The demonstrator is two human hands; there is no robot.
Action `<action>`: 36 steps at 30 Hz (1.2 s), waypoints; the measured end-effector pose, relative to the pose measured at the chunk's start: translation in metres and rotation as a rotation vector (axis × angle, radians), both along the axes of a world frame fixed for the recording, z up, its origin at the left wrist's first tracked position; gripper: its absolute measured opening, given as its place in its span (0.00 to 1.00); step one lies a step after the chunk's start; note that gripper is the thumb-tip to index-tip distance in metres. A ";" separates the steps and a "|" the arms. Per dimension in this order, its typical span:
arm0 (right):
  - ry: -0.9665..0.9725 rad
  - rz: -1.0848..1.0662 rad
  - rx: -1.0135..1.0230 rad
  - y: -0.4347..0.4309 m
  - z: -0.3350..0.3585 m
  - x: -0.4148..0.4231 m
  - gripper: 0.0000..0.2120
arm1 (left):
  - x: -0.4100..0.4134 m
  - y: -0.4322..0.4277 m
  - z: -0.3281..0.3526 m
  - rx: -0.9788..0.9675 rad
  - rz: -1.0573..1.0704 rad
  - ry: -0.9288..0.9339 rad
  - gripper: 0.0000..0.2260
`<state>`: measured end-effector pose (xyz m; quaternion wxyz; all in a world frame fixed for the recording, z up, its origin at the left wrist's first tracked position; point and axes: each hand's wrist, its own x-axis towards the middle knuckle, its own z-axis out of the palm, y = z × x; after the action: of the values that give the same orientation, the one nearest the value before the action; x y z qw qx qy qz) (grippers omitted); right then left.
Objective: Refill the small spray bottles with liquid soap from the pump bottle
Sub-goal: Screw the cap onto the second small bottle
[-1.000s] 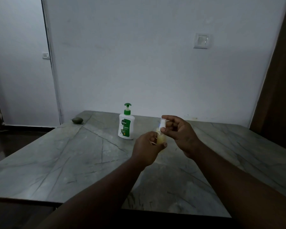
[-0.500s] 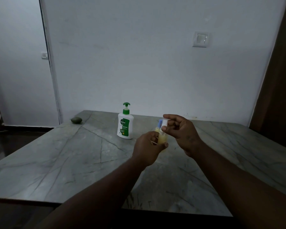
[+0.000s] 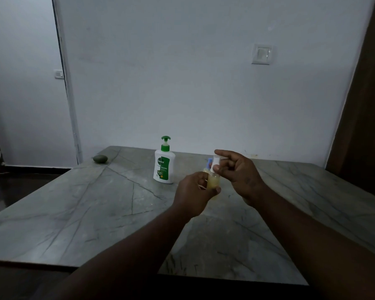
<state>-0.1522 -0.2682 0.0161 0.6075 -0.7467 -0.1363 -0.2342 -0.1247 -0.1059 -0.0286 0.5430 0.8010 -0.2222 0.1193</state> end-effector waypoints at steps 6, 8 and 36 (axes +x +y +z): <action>0.016 -0.031 -0.043 0.006 -0.007 0.004 0.24 | -0.004 -0.002 -0.001 0.013 -0.029 -0.021 0.17; 0.070 0.006 -0.027 -0.001 -0.004 0.002 0.25 | -0.004 0.000 0.000 -0.005 -0.026 -0.005 0.15; 0.220 -0.546 -0.294 -0.085 -0.065 0.079 0.15 | 0.060 -0.010 -0.012 0.057 -0.002 0.148 0.17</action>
<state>-0.0731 -0.3529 -0.0492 0.4192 -0.8561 0.1029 -0.2841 -0.0648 -0.1159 -0.0410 0.5349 0.8226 -0.1856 0.0529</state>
